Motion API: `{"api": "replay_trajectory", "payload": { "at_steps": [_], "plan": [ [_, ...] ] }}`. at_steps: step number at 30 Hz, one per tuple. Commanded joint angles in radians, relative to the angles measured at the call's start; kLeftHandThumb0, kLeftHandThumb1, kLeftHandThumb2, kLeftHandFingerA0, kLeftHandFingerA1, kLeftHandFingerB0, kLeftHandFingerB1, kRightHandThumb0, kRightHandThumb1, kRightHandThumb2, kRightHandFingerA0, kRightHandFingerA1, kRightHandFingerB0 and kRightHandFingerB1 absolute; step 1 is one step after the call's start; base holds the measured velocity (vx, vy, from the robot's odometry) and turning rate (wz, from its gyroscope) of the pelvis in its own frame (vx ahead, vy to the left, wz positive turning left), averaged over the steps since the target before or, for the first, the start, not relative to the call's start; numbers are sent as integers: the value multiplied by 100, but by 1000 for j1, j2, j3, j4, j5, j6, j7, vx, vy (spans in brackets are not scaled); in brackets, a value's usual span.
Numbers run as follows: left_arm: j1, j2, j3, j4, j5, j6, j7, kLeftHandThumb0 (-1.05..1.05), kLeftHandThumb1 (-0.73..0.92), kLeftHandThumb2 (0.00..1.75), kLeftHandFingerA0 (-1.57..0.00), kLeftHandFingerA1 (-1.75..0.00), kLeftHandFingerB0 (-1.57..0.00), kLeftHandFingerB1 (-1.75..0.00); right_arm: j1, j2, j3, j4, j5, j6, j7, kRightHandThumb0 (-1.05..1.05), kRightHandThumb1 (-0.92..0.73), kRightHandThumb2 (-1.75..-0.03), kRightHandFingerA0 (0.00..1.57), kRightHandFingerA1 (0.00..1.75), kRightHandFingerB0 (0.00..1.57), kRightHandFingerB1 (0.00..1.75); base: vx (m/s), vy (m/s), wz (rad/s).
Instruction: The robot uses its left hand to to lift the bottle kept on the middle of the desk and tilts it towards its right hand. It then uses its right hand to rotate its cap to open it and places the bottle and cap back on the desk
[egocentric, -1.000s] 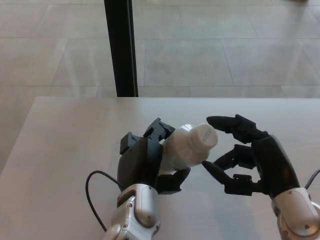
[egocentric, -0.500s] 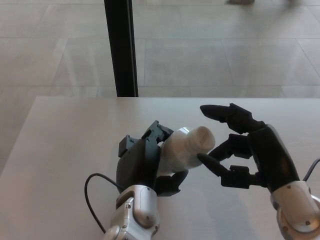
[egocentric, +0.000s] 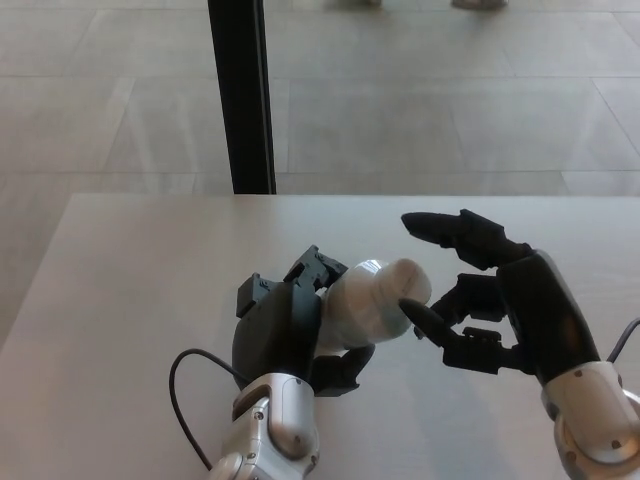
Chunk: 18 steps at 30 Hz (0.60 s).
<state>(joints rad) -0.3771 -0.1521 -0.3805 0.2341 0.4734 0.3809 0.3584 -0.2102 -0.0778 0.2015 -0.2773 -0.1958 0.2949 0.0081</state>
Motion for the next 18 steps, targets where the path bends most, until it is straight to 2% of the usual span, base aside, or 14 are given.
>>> {"api": "replay_trajectory", "payload": {
  "at_steps": [1,6,7,9,10,11,12,13,16,18],
  "plan": [
    [2,6,8,10,21,4,7,11,62,111,-112,-145,-81,-111,5,-8,5,15,-12,11,18,-40,-61,-59,99,111,46,37,0,0,0],
    [-1,6,8,13,25,8,2,10,64,109,-112,-144,-83,-112,7,-12,13,15,-13,9,29,-43,-61,-59,97,114,45,37,0,0,0],
    [-2,2,6,17,30,11,9,3,72,98,-82,-175,-72,-116,9,-14,14,15,-11,6,32,-42,-60,-59,97,115,45,37,0,0,0],
    [-2,-1,7,18,32,8,10,3,72,98,-82,-175,-72,-121,10,-12,14,14,-11,7,32,-41,-59,-59,98,115,45,37,0,0,0],
    [0,1,7,16,31,5,6,10,64,109,-112,-143,-82,-110,10,-13,16,17,-14,6,32,-40,-59,-59,98,116,46,37,0,0,0],
    [0,-1,8,11,31,18,-1,7,69,104,-80,-175,-68,-141,11,-13,18,16,-17,20,34,-40,-59,-59,97,115,45,37,0,0,0],
    [0,-1,8,11,31,18,-1,7,69,104,-80,-175,-68,-141,11,-13,18,16,-18,20,34,-40,-59,-59,97,115,45,37,0,0,0],
    [-3,-6,14,9,25,24,-5,6,67,108,-78,-175,-68,-150,8,-17,18,15,-22,24,36,-40,-59,-59,96,115,45,36,0,0,0],
    [-5,0,12,11,34,27,-4,8,67,106,-78,-175,-73,-141,8,-20,15,24,-22,31,38,-41,-60,-59,95,119,44,36,0,0,0],
    [-6,1,13,11,36,26,-1,9,64,112,-79,-175,-72,-144,3,-22,14,32,-25,28,38,-42,-60,-60,96,119,44,36,0,0,0]
  ]
}}
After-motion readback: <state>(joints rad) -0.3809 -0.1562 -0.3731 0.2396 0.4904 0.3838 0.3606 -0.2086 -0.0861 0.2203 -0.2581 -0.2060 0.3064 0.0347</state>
